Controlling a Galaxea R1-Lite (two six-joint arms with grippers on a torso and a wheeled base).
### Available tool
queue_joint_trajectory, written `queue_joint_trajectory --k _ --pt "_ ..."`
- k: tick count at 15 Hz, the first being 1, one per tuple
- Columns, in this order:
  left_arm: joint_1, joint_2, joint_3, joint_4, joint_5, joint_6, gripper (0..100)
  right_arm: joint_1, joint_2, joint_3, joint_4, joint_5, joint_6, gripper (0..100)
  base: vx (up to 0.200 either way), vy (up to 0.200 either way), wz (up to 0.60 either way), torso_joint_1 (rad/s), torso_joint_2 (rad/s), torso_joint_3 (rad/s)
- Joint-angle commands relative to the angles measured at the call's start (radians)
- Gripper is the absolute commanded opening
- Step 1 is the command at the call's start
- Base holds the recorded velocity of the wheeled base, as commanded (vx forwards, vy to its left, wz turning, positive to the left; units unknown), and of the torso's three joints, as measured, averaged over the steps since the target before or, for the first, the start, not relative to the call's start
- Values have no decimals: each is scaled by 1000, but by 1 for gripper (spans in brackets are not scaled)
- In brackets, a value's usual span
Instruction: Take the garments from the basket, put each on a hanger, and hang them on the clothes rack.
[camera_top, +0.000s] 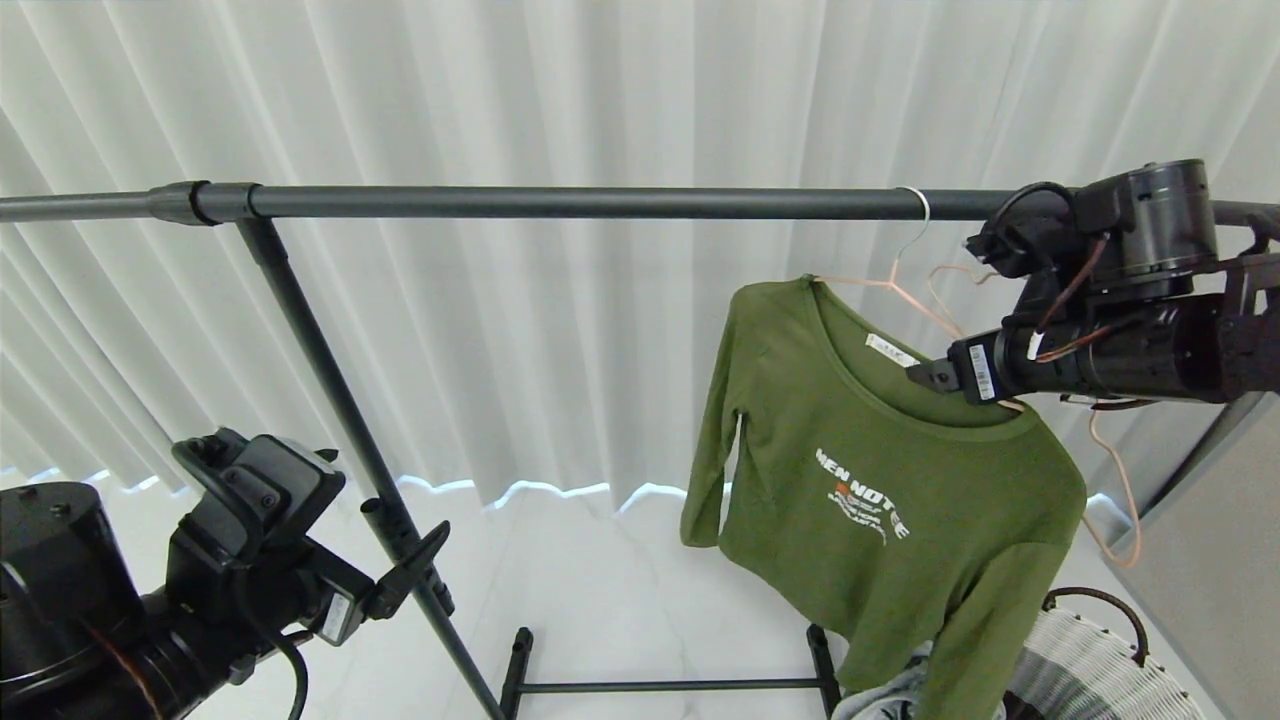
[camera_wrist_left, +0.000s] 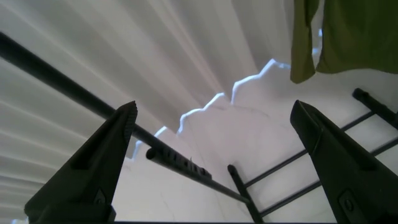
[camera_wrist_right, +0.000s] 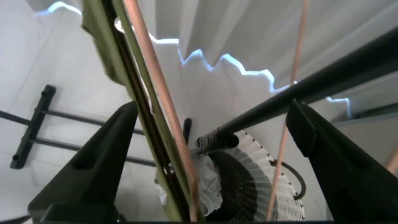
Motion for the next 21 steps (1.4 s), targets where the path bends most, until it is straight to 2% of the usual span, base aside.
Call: queue_joint_trajectory --k 1,3,6,12,14,16,17,19,21 --pt "1 -19 -1 0 22 -1 100 16 -110 46 0 0 -2 100 0 0 0 0 0 0" --pt "-3 -50 5 0 39 5 100 35 -180 81 2 0 -3 100 0 0 0 0 0 0" --pt "1 -101 39 0 85 -1 100 67 -320 150 6 0 -8 100 -200 0 0 4 1 -2" --pt "71 -159 108 0 89 -6 100 -4 -496 310 19 -1 -9 100 -200 0 0 -2 2 8" --pt "116 -191 149 0 92 -6 100 -74 -550 359 56 -1 -11 100 -200 0 0 7 2 -2" --pt "177 -237 189 7 111 -4 100 -157 -602 411 102 -1 -19 100 0 0 0 0 0 0" --pt "223 -271 189 46 128 -24 100 -211 -636 445 140 -1 -28 100 0 0 0 0 0 0" --pt "355 -374 189 213 183 -111 100 -363 -750 563 212 -1 -45 100 0 0 0 0 0 0" --pt "452 -518 189 382 184 -151 100 -482 -871 680 240 -1 -55 100 0 0 0 0 0 0"
